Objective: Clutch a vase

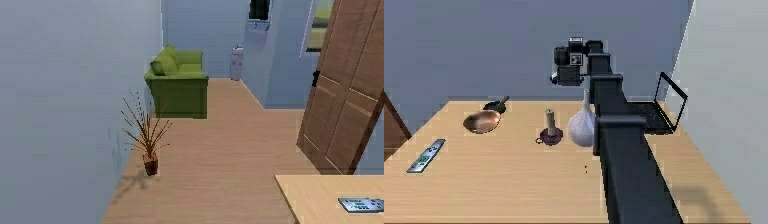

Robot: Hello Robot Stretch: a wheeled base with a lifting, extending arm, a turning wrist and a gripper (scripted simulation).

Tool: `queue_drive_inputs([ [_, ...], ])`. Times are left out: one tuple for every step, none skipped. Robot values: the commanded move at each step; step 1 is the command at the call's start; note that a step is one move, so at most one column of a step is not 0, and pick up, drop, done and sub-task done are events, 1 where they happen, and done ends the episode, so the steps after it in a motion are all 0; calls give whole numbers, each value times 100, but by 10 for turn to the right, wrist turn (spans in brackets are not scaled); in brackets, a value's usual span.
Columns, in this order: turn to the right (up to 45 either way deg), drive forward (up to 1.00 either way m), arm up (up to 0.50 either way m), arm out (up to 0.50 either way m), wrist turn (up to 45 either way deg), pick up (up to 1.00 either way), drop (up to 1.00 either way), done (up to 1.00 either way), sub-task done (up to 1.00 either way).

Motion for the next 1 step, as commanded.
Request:
queue_drive_inputs([
  [0, 0, 0, 0, 150, 0, 0, 0, 0],
])
